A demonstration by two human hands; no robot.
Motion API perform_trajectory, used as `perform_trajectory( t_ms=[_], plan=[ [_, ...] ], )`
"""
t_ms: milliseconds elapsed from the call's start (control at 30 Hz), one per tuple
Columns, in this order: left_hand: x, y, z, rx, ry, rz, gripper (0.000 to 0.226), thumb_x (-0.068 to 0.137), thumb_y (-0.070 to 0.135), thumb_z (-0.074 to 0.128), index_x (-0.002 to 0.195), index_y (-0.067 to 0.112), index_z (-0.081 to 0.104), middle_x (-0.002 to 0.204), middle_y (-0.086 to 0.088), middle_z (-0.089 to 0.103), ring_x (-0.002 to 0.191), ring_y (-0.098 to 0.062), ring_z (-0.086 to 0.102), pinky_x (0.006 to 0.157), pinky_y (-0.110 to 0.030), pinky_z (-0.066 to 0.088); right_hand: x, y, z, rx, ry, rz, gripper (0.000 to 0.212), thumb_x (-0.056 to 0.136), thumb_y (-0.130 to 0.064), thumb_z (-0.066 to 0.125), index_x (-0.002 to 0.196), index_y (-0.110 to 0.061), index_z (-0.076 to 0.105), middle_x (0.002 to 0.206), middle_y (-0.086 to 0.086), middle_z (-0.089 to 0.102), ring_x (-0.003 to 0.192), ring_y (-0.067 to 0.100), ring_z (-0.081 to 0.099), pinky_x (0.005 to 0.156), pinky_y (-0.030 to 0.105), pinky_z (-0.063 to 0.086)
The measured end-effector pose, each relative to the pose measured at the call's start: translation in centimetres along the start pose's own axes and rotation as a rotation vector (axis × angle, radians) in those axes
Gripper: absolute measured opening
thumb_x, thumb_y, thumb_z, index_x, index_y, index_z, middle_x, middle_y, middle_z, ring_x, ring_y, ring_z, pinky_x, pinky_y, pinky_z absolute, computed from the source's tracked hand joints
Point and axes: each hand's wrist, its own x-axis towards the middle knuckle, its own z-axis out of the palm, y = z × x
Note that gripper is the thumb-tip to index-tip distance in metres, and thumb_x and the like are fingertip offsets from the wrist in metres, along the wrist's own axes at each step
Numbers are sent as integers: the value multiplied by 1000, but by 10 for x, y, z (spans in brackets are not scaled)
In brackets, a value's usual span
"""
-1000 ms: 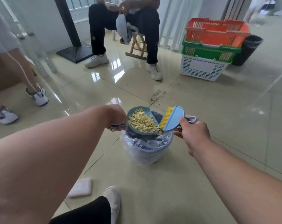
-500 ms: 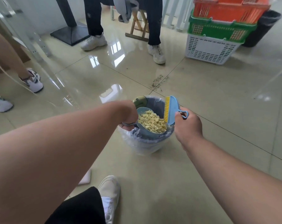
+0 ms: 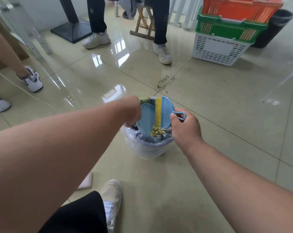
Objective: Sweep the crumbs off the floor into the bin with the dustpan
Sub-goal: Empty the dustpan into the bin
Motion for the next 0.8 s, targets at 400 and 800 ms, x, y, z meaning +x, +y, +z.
perform_trajectory(
  t_ms=[400,800],
  plan=[
    [-2,-12,-4,36,343,168,23,78,-2,57,64,12,44,68,-7,47,51,-22,42,51,-30,39,-9,-4,14,63,-39,42,13,92,-25,59,87,-35,66,87,-10,73,85,18,72,80,40,63],
    [12,-22,-2,-78,218,179,12,80,12,57,75,4,64,67,-8,49,67,-29,49,52,-27,38,-11,-10,14,272,39,203,11,95,-16,61,91,-24,68,88,5,73,76,23,75,65,30,64]
  ],
)
